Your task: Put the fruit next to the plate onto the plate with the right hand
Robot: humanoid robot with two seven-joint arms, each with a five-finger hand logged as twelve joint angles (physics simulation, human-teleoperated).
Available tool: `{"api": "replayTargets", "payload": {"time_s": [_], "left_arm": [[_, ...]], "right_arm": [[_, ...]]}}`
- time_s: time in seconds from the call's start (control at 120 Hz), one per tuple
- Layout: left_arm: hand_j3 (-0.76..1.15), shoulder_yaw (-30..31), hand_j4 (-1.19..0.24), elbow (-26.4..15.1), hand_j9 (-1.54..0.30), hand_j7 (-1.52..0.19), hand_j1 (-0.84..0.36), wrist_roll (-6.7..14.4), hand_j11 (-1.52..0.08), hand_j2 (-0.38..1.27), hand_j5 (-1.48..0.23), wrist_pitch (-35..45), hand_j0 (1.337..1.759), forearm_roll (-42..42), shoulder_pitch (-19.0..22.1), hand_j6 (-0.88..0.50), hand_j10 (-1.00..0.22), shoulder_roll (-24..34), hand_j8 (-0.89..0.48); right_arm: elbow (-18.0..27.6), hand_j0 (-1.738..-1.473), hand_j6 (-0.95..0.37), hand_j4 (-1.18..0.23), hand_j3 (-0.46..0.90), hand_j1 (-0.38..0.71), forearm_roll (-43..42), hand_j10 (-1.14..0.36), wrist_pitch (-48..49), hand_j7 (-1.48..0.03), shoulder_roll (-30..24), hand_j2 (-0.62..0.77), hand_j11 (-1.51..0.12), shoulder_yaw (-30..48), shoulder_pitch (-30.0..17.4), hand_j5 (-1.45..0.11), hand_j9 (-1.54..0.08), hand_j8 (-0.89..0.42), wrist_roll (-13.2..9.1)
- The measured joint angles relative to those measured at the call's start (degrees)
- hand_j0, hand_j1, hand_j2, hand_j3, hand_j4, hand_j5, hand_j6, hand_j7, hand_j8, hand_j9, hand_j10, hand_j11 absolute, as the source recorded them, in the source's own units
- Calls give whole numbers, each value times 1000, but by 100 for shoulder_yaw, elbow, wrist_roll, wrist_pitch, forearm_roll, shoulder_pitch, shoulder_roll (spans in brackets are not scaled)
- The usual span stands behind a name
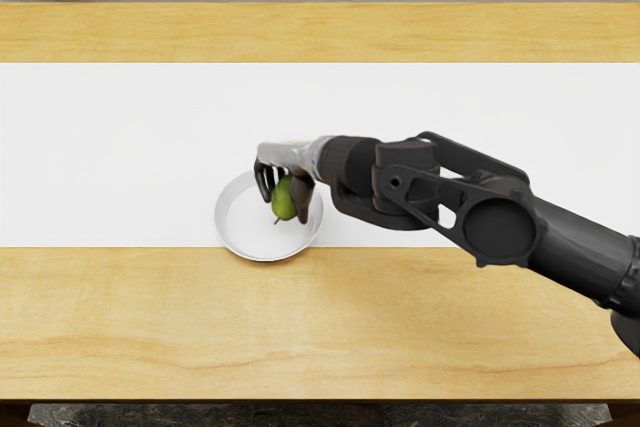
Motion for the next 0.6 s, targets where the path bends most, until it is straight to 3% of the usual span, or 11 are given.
{"api": "replayTargets", "payload": {"time_s": [0.133,0.325,0.467,0.542,0.6], "left_arm": [[0,0,-16,0,-20,-20,331,0,-20,3,-20,0,1658,0,0,-16,-16,0,-16],[0,0,-16,0,-20,-20,330,0,-20,3,-20,0,1658,0,0,-16,-16,0,-16],[0,0,-16,0,-20,-20,330,0,-20,3,-20,0,1658,0,0,-16,-16,0,-16],[0,0,-16,0,-20,-20,330,0,-20,3,-20,0,1658,0,0,-16,-16,0,-16],[0,0,-16,0,-20,-20,330,0,-20,3,-20,0,1658,0,0,-16,-16,0,-16]], "right_arm": [[-378,-1647,-517,-841,0,292,-121,-451,-12,-1130,131,491,-1188,-67,2,-1189,-1172,-337,1],[-472,-1647,-532,-847,1,277,-183,-456,-19,-1132,174,478,-1200,-255,103,-1182,-1179,-345,2],[-442,-1647,-591,-855,0,180,-180,-517,-31,-1130,181,298,-1193,-340,244,-1158,-1165,-403,4],[-447,-1649,-624,-764,0,136,-160,-540,-40,-1005,182,230,-1058,-338,287,-1021,-1031,-429,5],[-459,-1651,-514,-619,0,69,-148,-451,-39,-814,182,164,-853,-316,305,-826,-833,-367,4]]}}
